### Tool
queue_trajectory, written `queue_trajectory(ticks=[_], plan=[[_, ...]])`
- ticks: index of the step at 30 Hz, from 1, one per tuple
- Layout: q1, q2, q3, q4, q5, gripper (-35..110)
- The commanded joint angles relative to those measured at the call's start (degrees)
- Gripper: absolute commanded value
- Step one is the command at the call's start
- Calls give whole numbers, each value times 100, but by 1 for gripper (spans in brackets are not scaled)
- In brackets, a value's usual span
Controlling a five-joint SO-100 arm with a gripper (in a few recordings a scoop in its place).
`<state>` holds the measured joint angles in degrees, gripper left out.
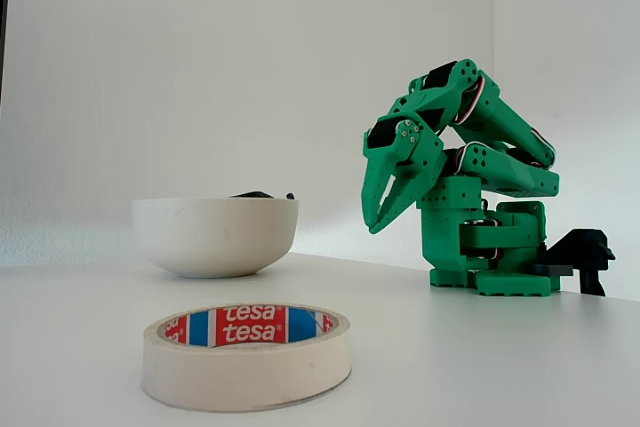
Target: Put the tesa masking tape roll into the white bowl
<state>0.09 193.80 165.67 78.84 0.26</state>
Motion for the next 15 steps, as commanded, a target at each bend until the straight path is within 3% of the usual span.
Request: queue_trajectory(ticks=[1,15], plan=[[88,44,18,88,-44,-4],[-44,44,18,88,-18,-8]])
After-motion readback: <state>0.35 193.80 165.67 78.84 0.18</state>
